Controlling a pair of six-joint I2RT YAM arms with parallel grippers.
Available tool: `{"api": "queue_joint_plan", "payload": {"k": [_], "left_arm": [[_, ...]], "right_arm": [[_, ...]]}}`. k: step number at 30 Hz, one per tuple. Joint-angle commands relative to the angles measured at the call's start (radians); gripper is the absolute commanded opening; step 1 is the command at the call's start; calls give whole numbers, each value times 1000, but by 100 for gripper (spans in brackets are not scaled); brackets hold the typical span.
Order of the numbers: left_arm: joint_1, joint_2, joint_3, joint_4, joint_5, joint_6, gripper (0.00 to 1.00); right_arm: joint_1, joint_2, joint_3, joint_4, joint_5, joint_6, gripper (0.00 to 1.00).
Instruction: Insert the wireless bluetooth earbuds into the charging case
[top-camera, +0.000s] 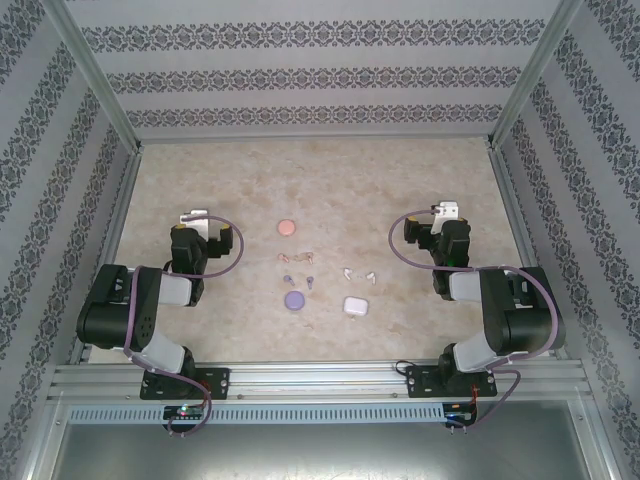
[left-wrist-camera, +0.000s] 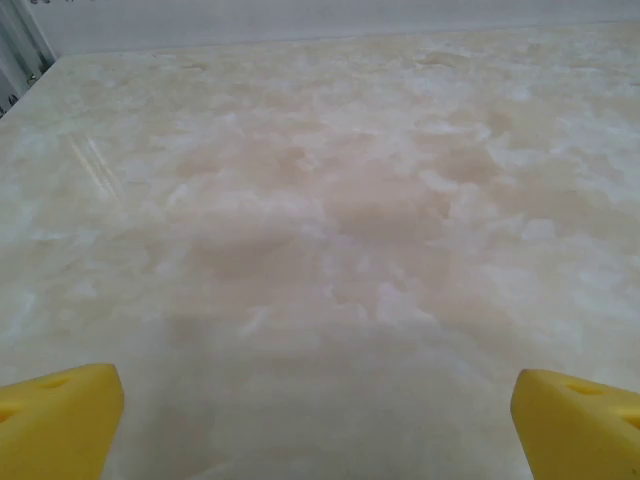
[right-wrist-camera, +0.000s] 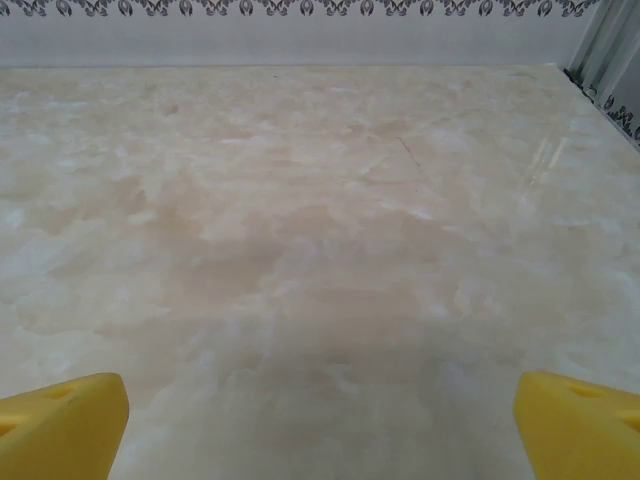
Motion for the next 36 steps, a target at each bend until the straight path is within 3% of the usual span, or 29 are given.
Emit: {"api": "queue_joint_plan", "payload": {"k": [1, 27, 32, 36], "left_arm": [[6, 6, 46, -57, 18, -10, 99], [22, 4, 60, -80, 51, -17, 100], [22, -105, 190, -391, -12, -40, 100], [21, -177, 287, -587, -45, -64, 100]], "right_arm": [[-4, -3, 11, 29, -20, -5, 98], [-20, -11, 13, 27, -31, 16, 98], [-15, -203, 120, -306, 73, 62, 98], [-17, -359, 224, -622, 197, 327, 98]]}}
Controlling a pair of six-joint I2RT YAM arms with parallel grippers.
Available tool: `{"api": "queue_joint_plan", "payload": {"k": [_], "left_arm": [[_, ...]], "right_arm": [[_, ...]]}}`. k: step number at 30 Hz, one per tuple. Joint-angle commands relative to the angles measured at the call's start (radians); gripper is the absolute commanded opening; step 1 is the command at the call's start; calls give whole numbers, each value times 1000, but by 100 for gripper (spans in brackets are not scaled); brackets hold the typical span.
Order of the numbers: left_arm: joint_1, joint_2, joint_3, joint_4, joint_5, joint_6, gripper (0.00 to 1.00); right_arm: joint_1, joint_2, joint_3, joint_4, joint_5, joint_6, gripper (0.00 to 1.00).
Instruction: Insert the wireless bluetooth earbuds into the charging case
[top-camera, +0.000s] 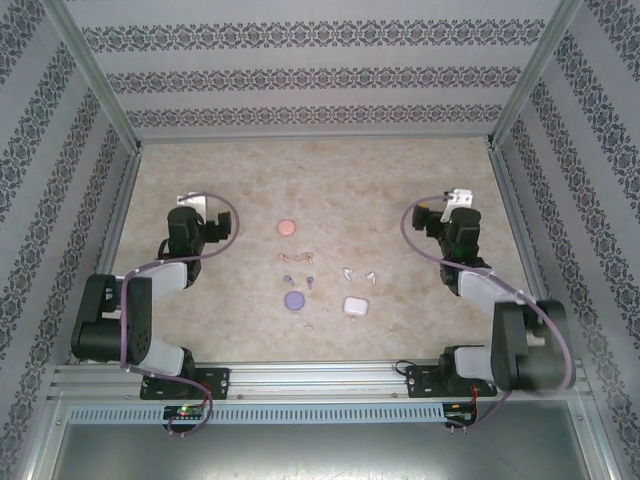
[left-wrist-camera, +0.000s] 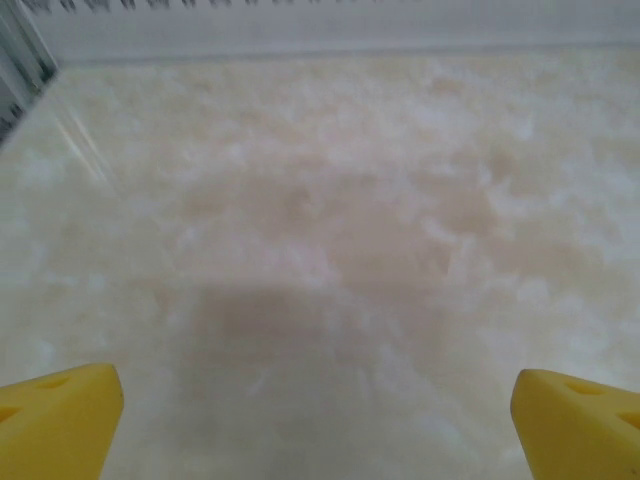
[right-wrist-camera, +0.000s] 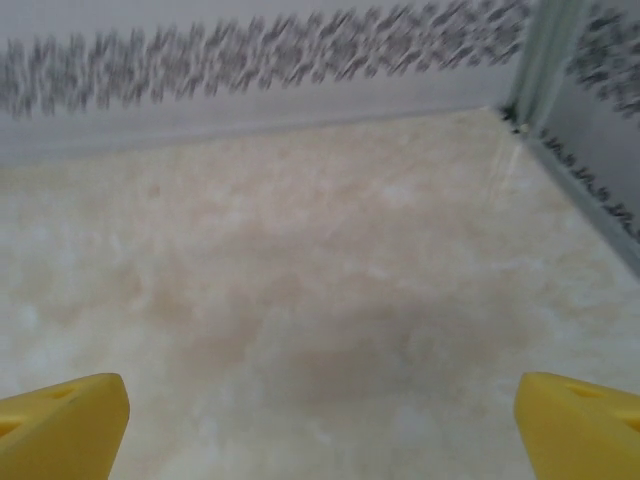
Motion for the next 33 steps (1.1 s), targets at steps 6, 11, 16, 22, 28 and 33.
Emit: {"api": "queue_joint_plan", "payload": {"k": [6, 11, 16, 22, 28, 33], "left_arm": [[4, -98, 340, -669, -3, -223, 100], [-14, -133, 424, -851, 99, -445, 100], [-93, -140, 434, -908, 173, -536, 100], [-187, -171, 380, -875, 161, -620, 100], [-202, -176, 356, -876, 179, -720, 100], [-226, -148, 388, -919, 151, -728, 100]], "right_arm": [[-25, -282, 120, -499, -121, 366, 98], [93, -270, 223, -842, -122, 421, 98], [312, -218, 261, -1056, -37, 502, 97], [616, -119, 294, -1215, 91, 679, 98], [790, 8, 316, -1235, 108, 820, 90], [842, 145, 386, -1246, 107, 882, 87]]}}
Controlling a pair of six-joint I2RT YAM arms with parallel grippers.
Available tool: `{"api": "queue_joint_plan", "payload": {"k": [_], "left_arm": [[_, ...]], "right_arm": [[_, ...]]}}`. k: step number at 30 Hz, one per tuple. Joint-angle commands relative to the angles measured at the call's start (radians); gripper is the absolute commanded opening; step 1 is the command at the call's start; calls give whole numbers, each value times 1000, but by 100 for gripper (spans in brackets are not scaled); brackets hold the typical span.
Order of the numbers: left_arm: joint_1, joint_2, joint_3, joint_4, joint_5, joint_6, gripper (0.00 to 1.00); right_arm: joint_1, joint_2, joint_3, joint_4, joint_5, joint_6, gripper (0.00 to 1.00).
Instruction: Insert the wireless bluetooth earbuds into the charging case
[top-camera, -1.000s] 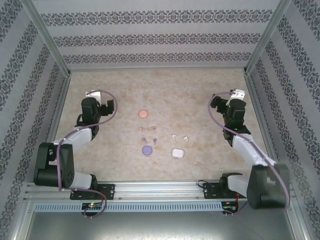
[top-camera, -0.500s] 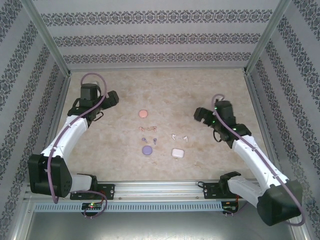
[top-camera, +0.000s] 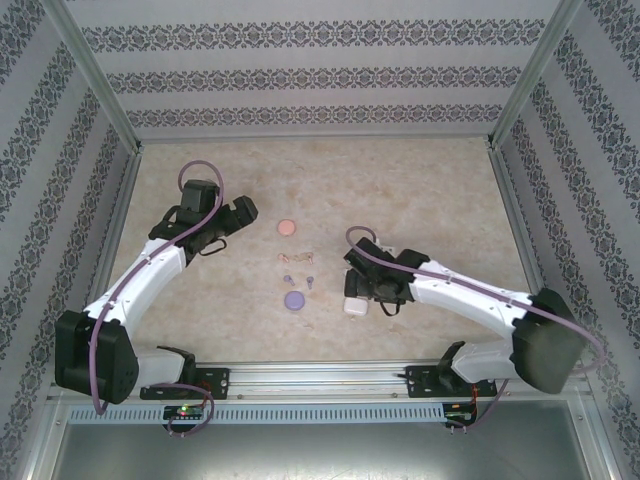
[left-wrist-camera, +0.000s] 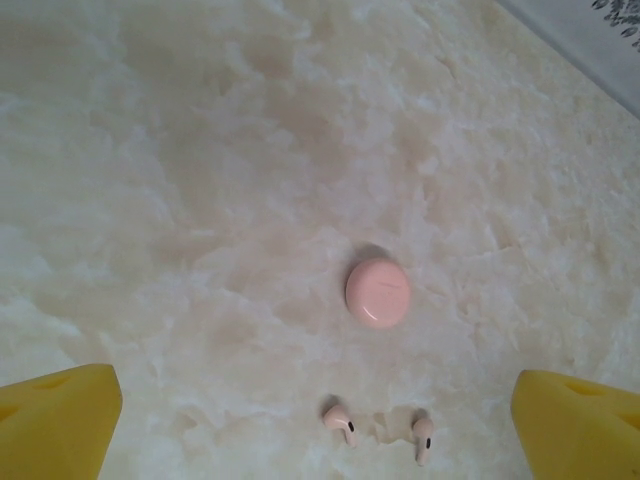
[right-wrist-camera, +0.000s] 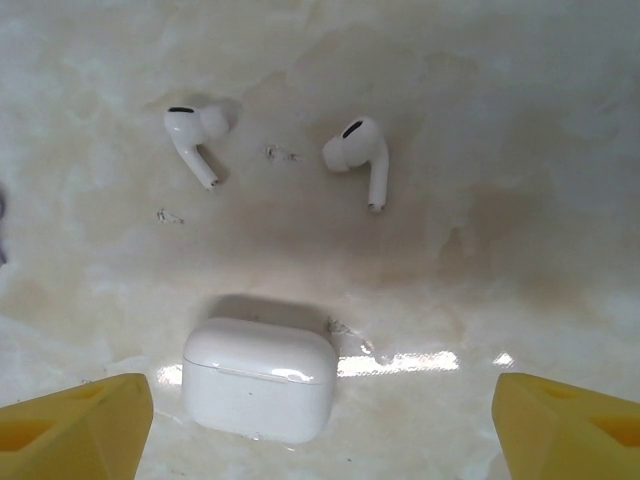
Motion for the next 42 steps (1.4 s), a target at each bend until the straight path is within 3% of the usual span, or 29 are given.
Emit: {"api": "queue_joint_plan", "payload": {"k": [1, 18, 42], "left_arm": [[-27, 6, 24, -35, -18, -38, 100], [-44, 37, 26, -20, -17, 8, 100], [-46, 33, 29, -27, -8, 30, 100]], "right_arm": [[22, 70, 66, -43, 40, 89, 87], [98, 312, 116, -10, 16, 202, 86], [102, 327, 4, 101, -4, 238, 73]]}}
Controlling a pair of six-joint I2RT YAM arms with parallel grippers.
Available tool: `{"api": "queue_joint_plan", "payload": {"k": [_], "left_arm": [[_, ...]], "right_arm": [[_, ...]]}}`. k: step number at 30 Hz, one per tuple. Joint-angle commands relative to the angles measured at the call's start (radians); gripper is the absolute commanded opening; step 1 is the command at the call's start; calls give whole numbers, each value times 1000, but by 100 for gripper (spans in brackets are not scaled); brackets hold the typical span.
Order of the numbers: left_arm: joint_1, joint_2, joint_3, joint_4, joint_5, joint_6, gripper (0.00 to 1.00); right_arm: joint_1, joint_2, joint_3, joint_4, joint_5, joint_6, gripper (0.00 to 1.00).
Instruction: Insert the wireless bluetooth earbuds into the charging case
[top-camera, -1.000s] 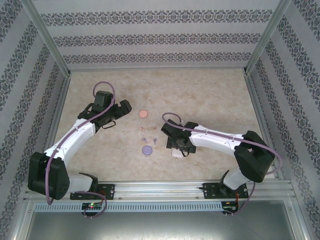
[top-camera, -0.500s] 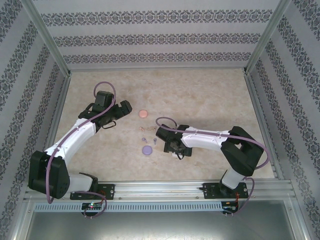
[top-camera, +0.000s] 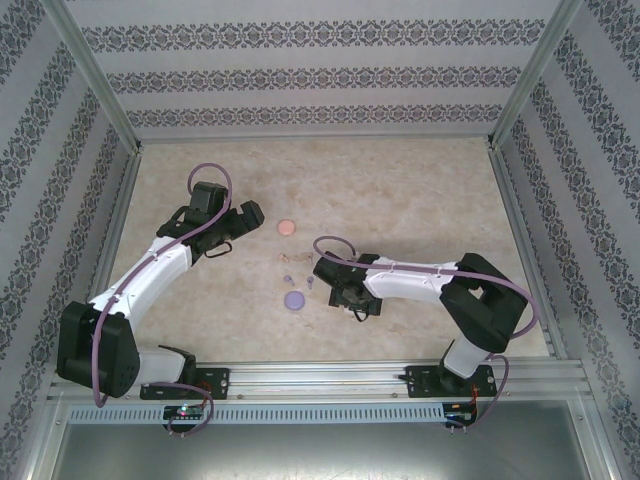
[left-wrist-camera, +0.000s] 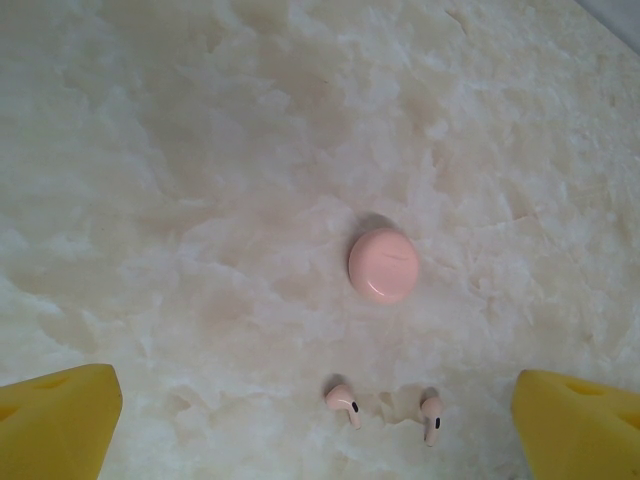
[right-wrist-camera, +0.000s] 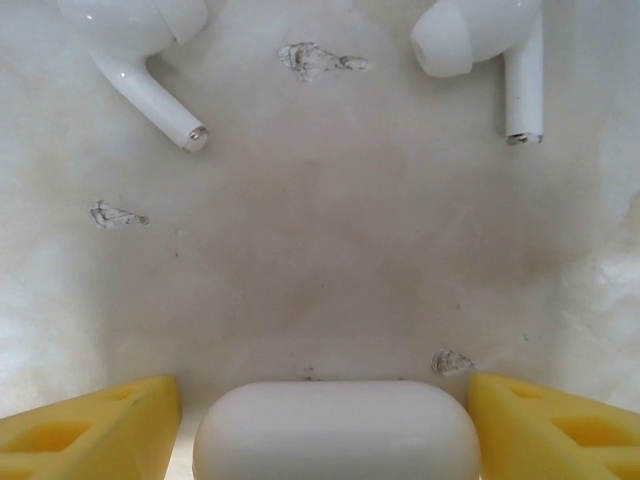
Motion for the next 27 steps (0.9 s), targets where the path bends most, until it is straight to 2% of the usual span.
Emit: {"api": "queue_joint_plan", "payload": {"k": [1, 7, 11, 15, 20, 27], "left_arm": [[-11, -1, 31, -24, -2, 17, 100], [-10, 17, 69, -112, 38, -56, 100], [-12, -2, 49, -106, 44, -83, 100], [-12, -45, -9, -2, 21, -67, 100], [-15, -90, -94, 188, 82, -25, 99], [-19, -146, -269, 584, 260, -60, 100]], "right_arm": [[8, 14, -44, 9, -11, 25, 71], [9, -5, -59, 32, -24, 20, 51], [9, -46, -73, 54, -29, 26, 39], [9, -118, -68, 53, -17, 33, 39], [-42, -217, -50, 70, -14, 33, 39], [-245, -262, 36, 179, -113, 41, 39]]}}
